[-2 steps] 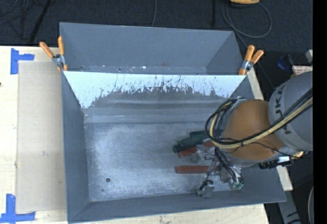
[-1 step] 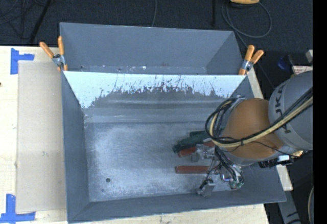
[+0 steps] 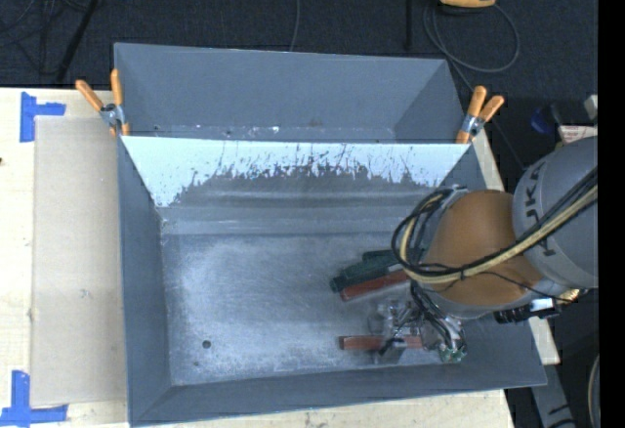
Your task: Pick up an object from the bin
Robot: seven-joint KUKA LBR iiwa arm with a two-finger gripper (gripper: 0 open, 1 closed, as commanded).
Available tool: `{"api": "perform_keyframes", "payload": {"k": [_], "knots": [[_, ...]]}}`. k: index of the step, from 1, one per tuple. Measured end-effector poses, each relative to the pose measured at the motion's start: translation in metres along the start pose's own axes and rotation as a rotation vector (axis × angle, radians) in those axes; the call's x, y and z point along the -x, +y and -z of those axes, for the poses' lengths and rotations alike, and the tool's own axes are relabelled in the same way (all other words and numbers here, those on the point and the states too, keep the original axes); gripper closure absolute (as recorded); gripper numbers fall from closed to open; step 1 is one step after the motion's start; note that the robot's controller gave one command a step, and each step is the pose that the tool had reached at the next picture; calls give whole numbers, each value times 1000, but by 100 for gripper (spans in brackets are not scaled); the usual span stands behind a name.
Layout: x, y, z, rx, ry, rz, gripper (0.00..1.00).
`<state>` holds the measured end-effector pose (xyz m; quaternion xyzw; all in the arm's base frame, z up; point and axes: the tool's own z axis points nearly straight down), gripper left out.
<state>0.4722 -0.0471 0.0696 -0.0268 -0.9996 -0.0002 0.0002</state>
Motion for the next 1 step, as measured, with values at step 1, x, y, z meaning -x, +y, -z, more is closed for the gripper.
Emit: {"api": "perform_keyframes", "payload": {"k": [1], "knots": [[1,0,56,0,-5,3,100]]}}
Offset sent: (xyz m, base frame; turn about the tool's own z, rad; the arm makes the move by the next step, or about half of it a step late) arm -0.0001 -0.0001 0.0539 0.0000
